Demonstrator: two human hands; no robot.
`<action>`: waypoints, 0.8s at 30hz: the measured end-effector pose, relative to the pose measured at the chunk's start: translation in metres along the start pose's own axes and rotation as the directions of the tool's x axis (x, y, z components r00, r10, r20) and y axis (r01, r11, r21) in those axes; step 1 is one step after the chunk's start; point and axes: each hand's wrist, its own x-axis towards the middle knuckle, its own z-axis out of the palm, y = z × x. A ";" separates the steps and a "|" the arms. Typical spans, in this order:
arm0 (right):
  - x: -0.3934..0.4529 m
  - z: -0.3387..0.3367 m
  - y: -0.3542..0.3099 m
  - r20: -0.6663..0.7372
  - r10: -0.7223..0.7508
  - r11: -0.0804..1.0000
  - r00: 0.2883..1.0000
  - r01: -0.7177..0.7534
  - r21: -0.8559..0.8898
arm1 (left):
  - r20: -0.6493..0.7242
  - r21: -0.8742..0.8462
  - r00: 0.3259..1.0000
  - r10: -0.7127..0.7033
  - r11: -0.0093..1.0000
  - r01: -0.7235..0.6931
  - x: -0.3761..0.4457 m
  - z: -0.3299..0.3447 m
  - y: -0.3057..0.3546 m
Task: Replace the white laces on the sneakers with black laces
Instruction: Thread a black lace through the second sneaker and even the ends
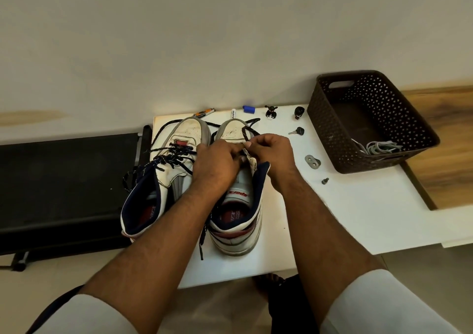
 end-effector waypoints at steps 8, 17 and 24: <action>-0.004 0.009 -0.002 -0.092 0.032 0.979 0.995 -0.050 -0.199 | -0.035 -0.128 0.988 -0.153 0.981 0.147 0.017 0.013 -0.003; -0.023 0.002 -0.018 -0.001 0.082 0.989 0.997 -0.081 -0.122 | 0.021 -0.043 0.959 -0.281 0.959 0.282 0.020 0.014 0.014; -0.109 0.011 -0.016 -0.113 0.171 0.963 0.979 -0.142 0.231 | 0.163 -0.131 0.974 -0.154 0.976 0.176 0.020 0.007 0.011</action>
